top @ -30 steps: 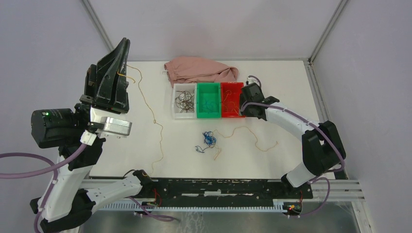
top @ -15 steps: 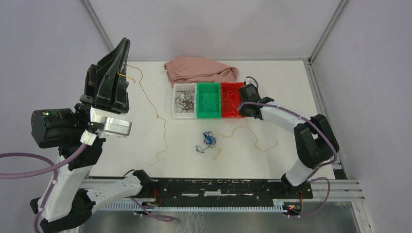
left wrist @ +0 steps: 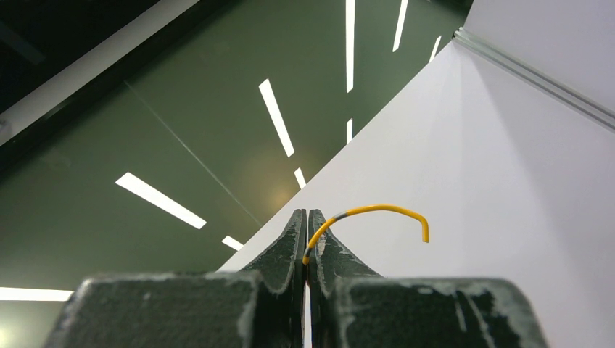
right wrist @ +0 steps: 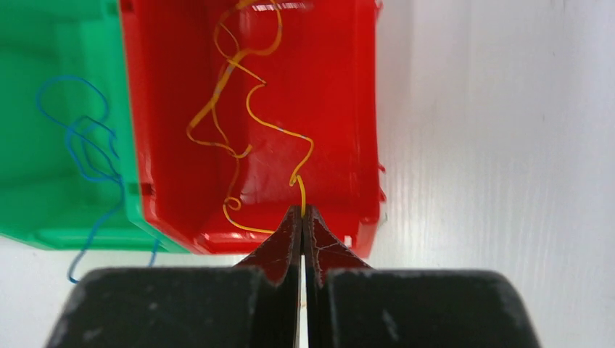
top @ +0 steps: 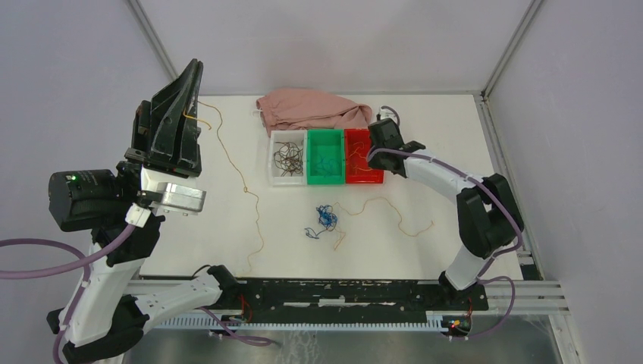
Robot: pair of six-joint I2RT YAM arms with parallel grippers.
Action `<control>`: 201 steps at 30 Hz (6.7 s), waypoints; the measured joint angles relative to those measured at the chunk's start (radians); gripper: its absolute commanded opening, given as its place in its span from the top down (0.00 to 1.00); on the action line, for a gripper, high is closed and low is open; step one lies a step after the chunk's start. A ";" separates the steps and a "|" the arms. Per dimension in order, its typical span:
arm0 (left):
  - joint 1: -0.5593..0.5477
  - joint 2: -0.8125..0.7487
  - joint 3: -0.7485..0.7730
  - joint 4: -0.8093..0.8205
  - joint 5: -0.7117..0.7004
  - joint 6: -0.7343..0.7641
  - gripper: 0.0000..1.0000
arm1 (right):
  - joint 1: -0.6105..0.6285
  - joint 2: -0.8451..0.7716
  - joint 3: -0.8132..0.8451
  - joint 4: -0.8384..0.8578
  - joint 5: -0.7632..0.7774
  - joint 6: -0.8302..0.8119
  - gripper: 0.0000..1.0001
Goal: Untangle the cables
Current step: Place the cable in the bin.
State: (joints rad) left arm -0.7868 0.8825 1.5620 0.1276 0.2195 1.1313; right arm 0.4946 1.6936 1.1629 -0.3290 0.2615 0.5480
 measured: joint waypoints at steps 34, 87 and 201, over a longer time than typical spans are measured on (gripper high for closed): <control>0.000 0.002 -0.037 -0.044 0.005 -0.159 0.97 | 0.037 -0.005 0.187 0.032 -0.005 -0.137 0.19; 0.000 0.280 -0.291 -0.035 -0.062 -0.722 0.97 | 0.043 -0.303 0.120 0.248 -0.189 -0.179 1.00; 0.032 1.254 0.197 -0.343 -0.183 -0.538 0.97 | -0.372 -0.559 -0.294 -0.032 0.009 0.148 0.36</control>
State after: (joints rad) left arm -0.7551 2.1361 1.7588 -0.2157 0.0364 0.5934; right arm 0.1223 1.1343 0.8688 -0.3611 0.2703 0.6956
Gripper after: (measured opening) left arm 0.047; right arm 0.646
